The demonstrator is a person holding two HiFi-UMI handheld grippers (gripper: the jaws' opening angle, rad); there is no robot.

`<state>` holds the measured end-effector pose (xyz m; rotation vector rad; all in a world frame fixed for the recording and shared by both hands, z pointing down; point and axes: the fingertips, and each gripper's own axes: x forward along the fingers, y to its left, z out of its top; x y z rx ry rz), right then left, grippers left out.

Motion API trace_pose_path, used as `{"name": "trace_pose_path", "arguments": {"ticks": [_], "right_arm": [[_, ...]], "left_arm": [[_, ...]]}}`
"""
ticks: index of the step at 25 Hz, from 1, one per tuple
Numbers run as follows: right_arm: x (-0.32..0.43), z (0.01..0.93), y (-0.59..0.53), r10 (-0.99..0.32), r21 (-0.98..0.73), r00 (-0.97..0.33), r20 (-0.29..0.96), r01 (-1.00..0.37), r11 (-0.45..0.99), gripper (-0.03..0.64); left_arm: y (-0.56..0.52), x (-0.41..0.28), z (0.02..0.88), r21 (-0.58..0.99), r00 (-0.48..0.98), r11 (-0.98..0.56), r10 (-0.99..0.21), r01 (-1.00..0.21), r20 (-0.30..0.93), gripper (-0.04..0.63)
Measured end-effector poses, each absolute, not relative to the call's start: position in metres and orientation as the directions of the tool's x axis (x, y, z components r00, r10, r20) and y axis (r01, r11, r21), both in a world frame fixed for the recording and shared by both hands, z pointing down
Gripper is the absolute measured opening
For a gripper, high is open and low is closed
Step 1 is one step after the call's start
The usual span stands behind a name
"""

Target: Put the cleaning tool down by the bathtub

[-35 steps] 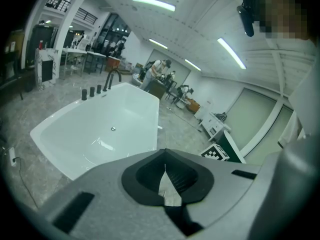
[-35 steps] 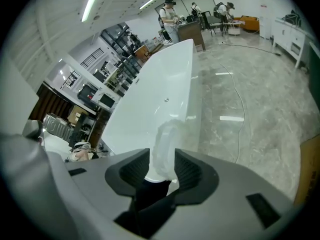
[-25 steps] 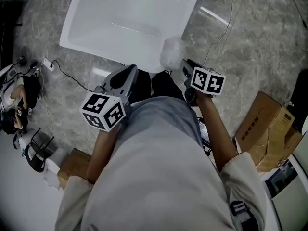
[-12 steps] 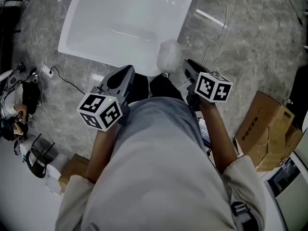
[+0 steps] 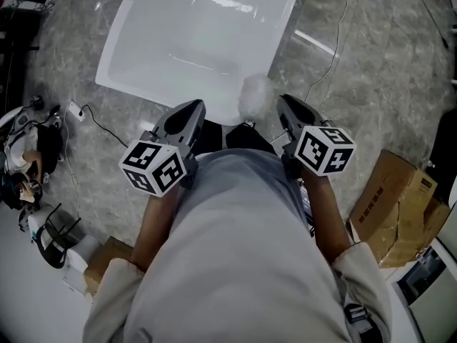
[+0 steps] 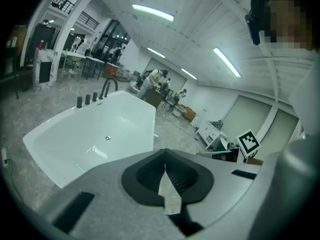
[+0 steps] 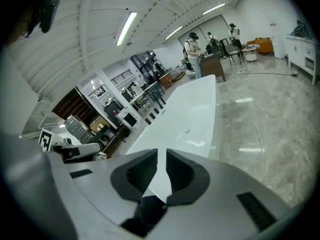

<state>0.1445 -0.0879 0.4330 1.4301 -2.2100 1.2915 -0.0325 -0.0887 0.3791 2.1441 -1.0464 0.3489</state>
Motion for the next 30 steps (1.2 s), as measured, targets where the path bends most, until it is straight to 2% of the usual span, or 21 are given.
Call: {"name": "trace_pose_path", "arguments": {"ticks": [10,17,23,30], "right_arm": [[0.139,0.371,-0.099,-0.687,-0.452,-0.497,0.53,-0.851,0.267,0.043],[0.13,0.336,-0.104,-0.724,-0.366,-0.489,0.487,-0.867,0.339,0.029],[0.138,0.327,-0.1,-0.738,-0.319,-0.442,0.51,-0.894,0.315,0.011],[0.146,0.324,-0.096,-0.738,-0.298,-0.425,0.524,-0.903,0.309,0.011]], "left_arm": [[-0.099,-0.046,0.355,0.334,0.561,-0.451,-0.65,-0.828,0.513,0.005],[-0.1,-0.062,0.323,0.248,0.477,-0.408,-0.733,-0.879,0.485,0.005],[-0.097,-0.084,0.305,0.24,0.386,-0.307,-0.804,-0.921,0.451,0.004],[-0.086,-0.088,0.31,0.227,0.381,-0.308,-0.789,-0.924,0.482,0.004]]}}
